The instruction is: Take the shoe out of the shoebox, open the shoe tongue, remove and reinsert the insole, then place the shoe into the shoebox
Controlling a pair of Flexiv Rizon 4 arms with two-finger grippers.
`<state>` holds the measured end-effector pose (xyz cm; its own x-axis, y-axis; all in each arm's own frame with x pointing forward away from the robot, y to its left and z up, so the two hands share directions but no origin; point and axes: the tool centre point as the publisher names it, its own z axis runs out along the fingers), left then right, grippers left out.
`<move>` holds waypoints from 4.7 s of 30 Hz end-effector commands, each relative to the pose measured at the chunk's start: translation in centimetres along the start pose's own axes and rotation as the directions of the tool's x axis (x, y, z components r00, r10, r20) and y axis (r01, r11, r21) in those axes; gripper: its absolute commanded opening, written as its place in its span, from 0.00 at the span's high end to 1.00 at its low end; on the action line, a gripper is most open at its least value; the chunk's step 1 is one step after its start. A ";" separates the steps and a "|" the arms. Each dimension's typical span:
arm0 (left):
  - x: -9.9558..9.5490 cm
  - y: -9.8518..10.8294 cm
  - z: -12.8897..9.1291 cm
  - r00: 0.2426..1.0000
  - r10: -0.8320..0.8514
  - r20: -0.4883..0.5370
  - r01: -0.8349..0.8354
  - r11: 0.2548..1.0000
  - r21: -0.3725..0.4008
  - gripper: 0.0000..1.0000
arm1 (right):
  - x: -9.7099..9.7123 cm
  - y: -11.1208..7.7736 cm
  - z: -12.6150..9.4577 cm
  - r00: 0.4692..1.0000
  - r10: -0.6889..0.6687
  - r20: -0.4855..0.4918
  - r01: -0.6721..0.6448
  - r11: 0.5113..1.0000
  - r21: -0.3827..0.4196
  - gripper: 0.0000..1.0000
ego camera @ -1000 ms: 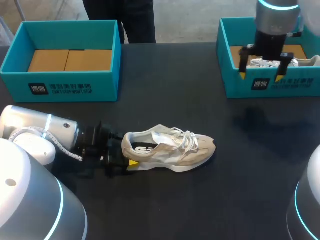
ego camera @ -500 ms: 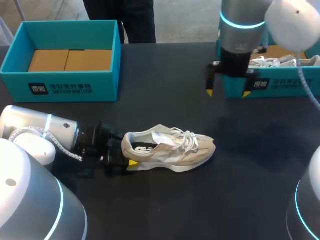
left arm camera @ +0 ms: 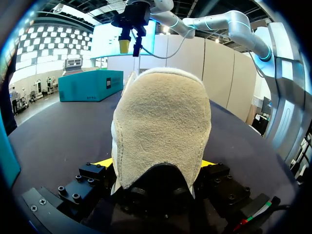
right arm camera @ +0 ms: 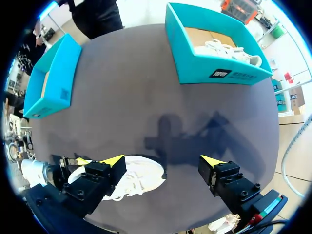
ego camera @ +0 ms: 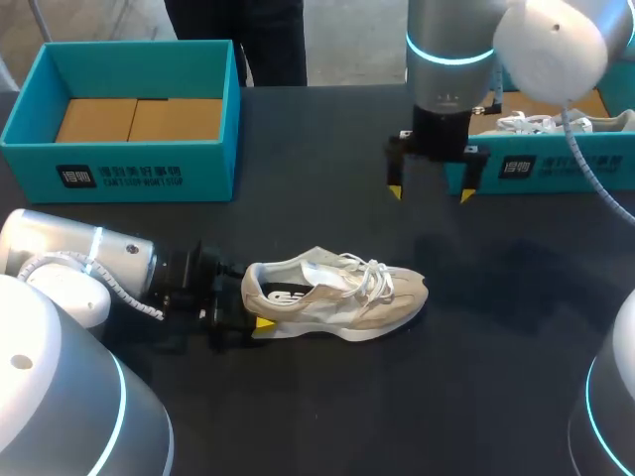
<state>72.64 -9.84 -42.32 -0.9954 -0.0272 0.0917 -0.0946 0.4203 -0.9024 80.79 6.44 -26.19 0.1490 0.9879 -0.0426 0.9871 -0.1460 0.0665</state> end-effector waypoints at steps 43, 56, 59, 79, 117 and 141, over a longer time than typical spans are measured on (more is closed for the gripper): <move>0.1 0.3 0.1 1.000 0.000 0.002 0.000 1.000 -0.002 1.00 | 15.6 -10.2 -1.6 0.945 -0.216 0.247 0.224 0.975 -0.001 0.00; 0.1 0.3 0.1 1.000 0.000 0.002 0.000 1.000 -0.002 1.00 | 16.8 -11.2 0.8 0.925 -0.228 0.304 0.212 0.974 0.086 0.22; 0.1 0.3 0.1 1.000 0.000 0.002 0.000 1.000 -0.002 1.00 | 16.7 -11.3 1.4 0.920 -0.227 0.318 0.203 0.973 0.108 0.42; 0.1 0.3 0.1 1.000 0.000 0.002 0.000 1.000 -0.002 1.00 | 17.3 -11.6 3.4 0.913 -0.258 0.316 0.215 0.963 0.166 0.50; 0.1 0.3 0.1 1.000 0.000 0.002 0.000 1.000 -0.002 1.00 | 15.8 -11.2 7.1 0.876 -0.244 0.416 0.173 0.964 0.201 0.25; 0.1 0.3 0.1 1.000 0.000 0.002 0.000 1.000 -0.002 1.00 | 13.1 -11.4 6.0 0.863 -0.194 0.467 0.113 0.974 0.197 1.00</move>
<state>72.63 -9.83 -42.32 -0.9954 -0.0272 0.0916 -0.0945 0.4201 -0.9026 72.17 21.43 -33.72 -0.0392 0.8482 -0.5281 0.9891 -0.0423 -0.1413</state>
